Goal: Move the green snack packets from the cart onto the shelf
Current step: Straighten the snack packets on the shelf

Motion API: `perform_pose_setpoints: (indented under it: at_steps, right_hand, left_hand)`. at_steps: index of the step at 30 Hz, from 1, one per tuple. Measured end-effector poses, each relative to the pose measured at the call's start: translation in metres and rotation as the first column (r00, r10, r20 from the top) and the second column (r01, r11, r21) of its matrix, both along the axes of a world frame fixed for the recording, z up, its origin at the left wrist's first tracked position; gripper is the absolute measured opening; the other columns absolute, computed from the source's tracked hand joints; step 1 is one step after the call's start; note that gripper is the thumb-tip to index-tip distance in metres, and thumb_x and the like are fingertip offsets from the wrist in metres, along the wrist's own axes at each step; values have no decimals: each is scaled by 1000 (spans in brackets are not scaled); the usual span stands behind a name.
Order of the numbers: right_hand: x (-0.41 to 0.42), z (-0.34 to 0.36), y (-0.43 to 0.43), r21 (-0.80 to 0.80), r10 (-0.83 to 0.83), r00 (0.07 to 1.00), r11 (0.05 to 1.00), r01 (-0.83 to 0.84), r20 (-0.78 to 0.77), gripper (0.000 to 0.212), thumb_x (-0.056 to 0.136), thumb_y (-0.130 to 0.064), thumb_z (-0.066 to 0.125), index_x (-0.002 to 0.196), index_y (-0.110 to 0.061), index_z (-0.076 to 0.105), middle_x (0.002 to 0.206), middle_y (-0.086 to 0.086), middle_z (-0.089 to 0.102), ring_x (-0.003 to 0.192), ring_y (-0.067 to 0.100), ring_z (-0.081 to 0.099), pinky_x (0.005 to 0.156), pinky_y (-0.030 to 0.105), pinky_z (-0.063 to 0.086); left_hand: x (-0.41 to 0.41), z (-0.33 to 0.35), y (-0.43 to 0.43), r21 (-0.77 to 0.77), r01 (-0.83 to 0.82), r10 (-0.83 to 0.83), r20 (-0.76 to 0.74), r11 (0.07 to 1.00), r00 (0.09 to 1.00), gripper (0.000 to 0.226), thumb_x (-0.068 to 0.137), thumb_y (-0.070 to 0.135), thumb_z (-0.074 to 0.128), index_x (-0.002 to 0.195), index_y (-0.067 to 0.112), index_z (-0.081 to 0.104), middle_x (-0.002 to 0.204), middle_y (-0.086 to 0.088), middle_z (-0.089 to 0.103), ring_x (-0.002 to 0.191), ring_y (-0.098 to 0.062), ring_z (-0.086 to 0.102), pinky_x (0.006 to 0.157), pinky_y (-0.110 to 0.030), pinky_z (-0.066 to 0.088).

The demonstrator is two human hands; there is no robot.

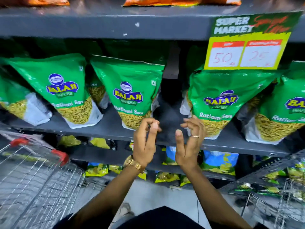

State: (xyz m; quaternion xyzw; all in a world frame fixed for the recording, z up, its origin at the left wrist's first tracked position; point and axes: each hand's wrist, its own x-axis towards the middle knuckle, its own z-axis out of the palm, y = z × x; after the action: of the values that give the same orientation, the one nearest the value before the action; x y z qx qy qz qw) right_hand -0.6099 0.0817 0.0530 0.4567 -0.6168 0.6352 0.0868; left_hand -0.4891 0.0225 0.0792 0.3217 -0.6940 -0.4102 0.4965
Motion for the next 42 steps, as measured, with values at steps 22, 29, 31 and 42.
perform_pose_setpoints:
  at_steps: [22,29,31,42]
  right_hand:
    - [49,2,-116,158,147,816,947,-279,558,74,78,-72,54,138,-30,42,115,-41,61,117,-10,56,105,24,43]
    - [51,-1,-115,91,173,790,956,-277,588,36,82,-68,55,109,-45,63,114,-15,71,116,10,64,104,45,49]
    - [55,-1,-118,85,163,792,962,-261,588,36,84,-66,54,110,-42,63,116,-10,70,116,14,64,104,49,48]
    - [71,0,-122,-24,110,806,993,-118,582,76,89,-51,49,148,-8,27,150,11,44,138,20,44,117,48,33]
  left_hand:
    - [30,-8,-103,469,62,42,-207,881,977,39,86,63,38,110,38,55,113,15,67,107,-1,64,92,-28,53]
    - [41,1,-106,442,170,-142,-95,881,985,59,91,53,32,137,16,40,138,-6,57,127,-21,55,111,-50,41]
    - [46,-2,-109,444,206,-190,-80,872,978,61,92,53,32,140,15,37,140,-6,56,129,-20,54,112,-49,40]
    - [72,4,-119,357,334,-350,-22,872,936,105,61,93,34,143,26,34,147,4,46,135,-10,45,113,-32,36]
